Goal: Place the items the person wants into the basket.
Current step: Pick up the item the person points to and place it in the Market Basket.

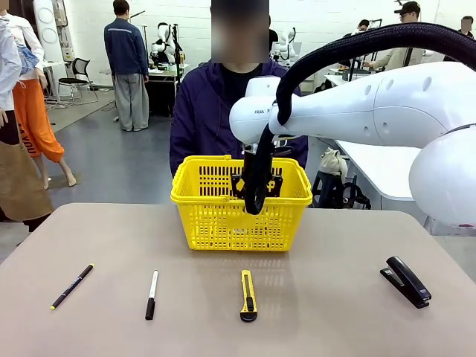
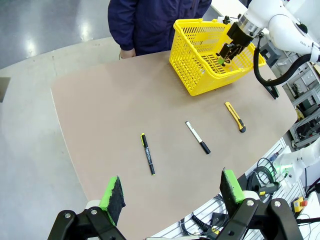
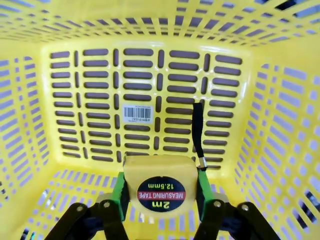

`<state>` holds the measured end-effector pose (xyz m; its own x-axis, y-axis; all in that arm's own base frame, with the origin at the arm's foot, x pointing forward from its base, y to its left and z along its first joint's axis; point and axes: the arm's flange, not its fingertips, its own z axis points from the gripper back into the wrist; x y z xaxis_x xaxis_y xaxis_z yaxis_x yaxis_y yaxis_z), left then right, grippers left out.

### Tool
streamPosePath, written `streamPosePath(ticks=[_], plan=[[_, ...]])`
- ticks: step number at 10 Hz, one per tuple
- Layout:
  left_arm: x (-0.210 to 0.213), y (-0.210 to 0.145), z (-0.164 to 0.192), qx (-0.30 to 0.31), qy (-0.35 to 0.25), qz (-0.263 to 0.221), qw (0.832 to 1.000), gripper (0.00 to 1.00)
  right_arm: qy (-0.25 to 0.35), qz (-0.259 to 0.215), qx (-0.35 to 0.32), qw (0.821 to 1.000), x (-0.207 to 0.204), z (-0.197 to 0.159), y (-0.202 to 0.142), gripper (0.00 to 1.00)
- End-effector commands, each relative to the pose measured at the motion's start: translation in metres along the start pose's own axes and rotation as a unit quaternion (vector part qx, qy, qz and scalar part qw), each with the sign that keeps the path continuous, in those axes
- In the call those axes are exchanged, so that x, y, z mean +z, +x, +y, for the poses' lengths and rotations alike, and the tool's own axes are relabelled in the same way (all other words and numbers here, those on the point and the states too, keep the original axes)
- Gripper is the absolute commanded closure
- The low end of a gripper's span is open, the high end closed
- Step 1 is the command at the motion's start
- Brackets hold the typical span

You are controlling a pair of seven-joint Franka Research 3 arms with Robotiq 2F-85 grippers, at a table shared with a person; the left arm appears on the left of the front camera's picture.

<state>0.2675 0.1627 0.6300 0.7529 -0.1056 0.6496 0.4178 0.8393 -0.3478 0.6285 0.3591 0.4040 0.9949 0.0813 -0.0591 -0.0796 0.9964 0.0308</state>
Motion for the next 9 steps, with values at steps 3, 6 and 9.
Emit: streamPosePath(ticks=[3,6,9], plan=[[0.000,0.000,0.000,-0.003,-0.006,-0.002,1.000,0.00,0.010,0.014,0.020,1.000,0.009,-0.002,0.006,0.11],[0.000,0.000,0.000,-0.003,-0.006,-0.002,1.000,0.00,0.009,0.009,0.025,1.000,0.014,-0.004,0.002,0.00],[0.000,0.000,0.000,-0.003,-0.006,-0.002,1.000,0.00,0.032,0.003,0.069,0.997,0.071,-0.023,-0.028,0.00]])
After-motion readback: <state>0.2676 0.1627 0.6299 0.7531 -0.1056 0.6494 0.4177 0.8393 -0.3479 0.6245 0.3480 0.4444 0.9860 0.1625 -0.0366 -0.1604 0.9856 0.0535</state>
